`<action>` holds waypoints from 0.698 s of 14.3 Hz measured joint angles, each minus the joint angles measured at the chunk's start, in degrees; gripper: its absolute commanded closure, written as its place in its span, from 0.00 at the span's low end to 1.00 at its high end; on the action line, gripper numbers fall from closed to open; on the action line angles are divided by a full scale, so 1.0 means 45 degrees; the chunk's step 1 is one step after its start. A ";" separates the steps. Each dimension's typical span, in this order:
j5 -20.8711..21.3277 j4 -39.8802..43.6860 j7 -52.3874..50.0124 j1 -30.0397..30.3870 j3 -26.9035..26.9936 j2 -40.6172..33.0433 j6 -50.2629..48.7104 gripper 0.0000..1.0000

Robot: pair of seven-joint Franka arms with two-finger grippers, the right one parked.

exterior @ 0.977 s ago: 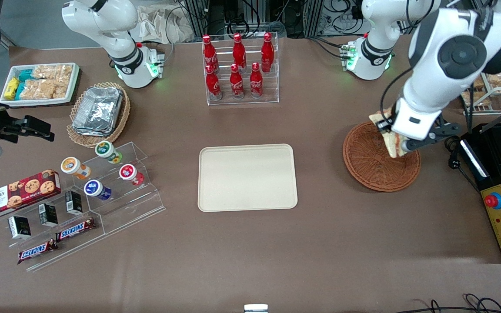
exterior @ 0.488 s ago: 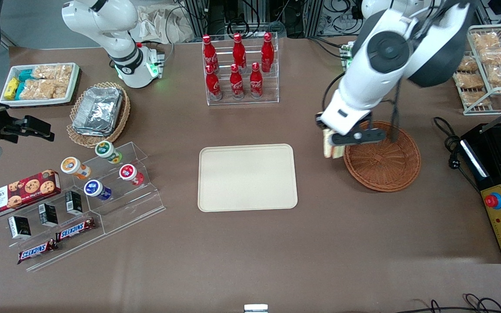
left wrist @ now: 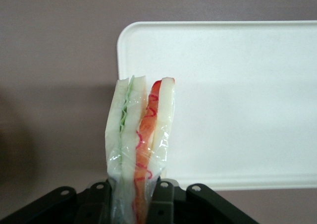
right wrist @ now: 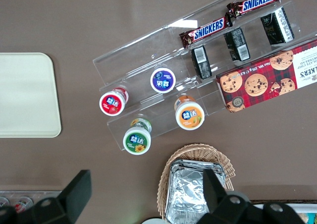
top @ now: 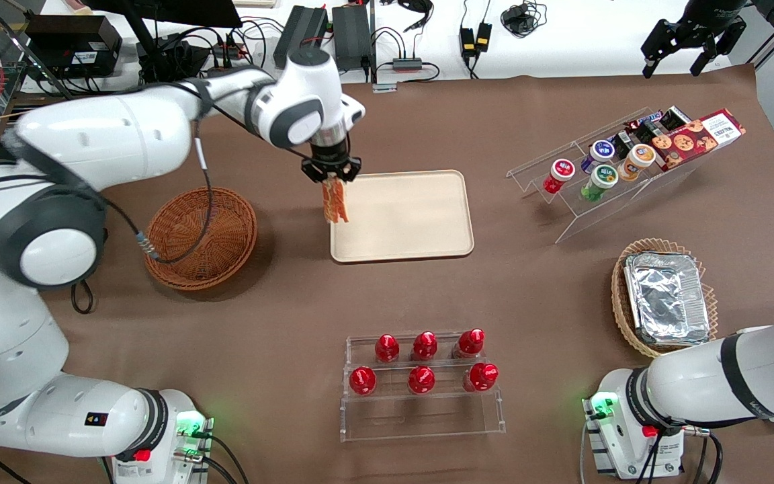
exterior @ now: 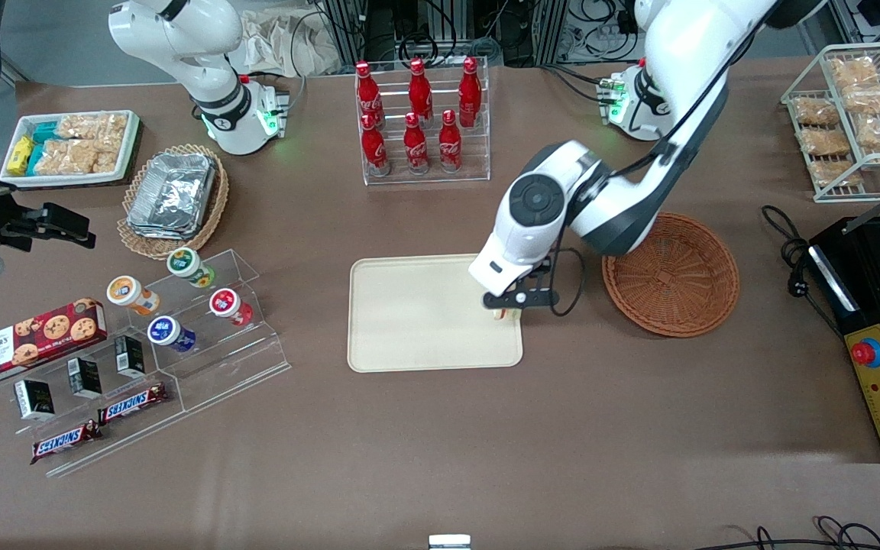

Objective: Place sandwich from basket to tray
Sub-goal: 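Lower the sandwich onto the beige tray with the left gripper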

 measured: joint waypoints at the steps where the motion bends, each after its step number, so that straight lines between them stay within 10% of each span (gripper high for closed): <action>1: 0.0363 0.0031 -0.0136 -0.0029 0.0001 0.0496 0.0356 1.00; 7: 0.1450 0.0230 -0.0307 -0.0077 0.0006 0.1843 0.1380 0.97; 8: 0.1499 0.0233 -0.0316 -0.0090 0.0006 0.1943 0.1415 0.78; 9: 0.1553 0.0235 -0.0317 -0.0101 0.0005 0.2025 0.1436 0.26; 10: 0.1682 0.0236 -0.0323 -0.0125 0.0004 0.2105 0.1452 0.00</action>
